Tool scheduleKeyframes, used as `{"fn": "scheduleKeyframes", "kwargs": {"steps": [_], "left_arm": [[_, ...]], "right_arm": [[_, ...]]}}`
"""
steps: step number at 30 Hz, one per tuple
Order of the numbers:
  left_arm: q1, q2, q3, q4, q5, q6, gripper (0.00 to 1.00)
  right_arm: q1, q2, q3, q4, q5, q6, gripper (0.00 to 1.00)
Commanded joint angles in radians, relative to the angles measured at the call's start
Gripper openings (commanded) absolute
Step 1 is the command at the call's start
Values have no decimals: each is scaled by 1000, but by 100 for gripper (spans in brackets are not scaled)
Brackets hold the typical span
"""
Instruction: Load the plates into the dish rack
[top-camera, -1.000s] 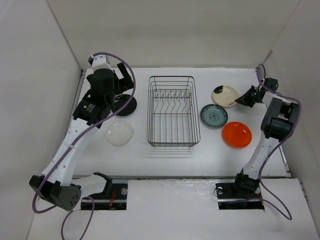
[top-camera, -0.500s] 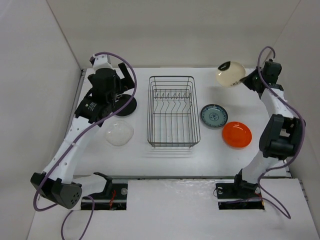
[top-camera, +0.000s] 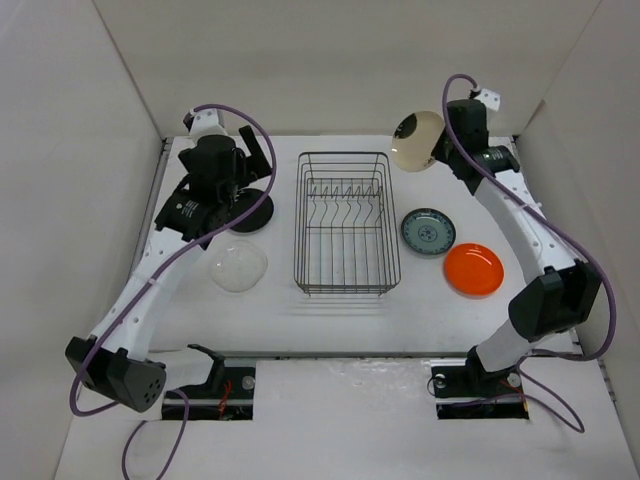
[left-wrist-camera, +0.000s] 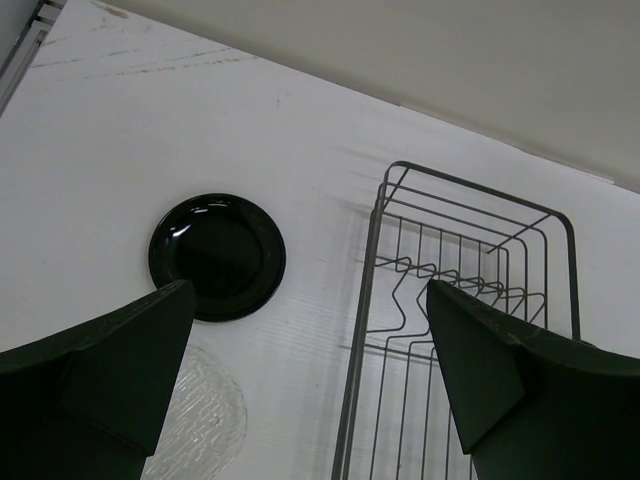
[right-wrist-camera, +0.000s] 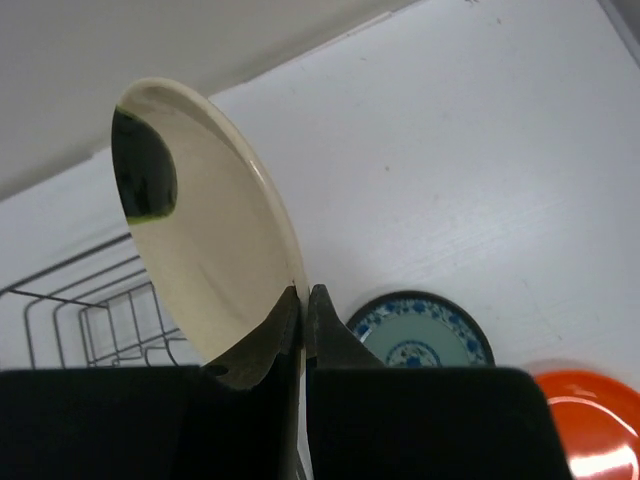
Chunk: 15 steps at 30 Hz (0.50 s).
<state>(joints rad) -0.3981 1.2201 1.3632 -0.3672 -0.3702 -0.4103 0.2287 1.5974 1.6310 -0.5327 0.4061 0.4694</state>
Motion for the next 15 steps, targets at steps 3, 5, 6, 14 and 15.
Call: {"fn": "scheduleKeyframes", "kwargs": {"steps": [3,5,6,14,15], "left_arm": [[27,27,40,-41,-88,-65,100],[70,51,68,-55,-88,-78,100],[86,52,68,-65,-72,-91,100],[137,82,79,-56,-19,-91,100],[137,91,79,-65,-19,-91,100]], "right_arm": [[161,-21,114,-203,333,6,0],[248,-4,142,-260,434,44,0],[276,-4,168,-303,463,55,0],[408,101,247,-506,600,201,0],[408,101,247,-519,614,215,0]]}}
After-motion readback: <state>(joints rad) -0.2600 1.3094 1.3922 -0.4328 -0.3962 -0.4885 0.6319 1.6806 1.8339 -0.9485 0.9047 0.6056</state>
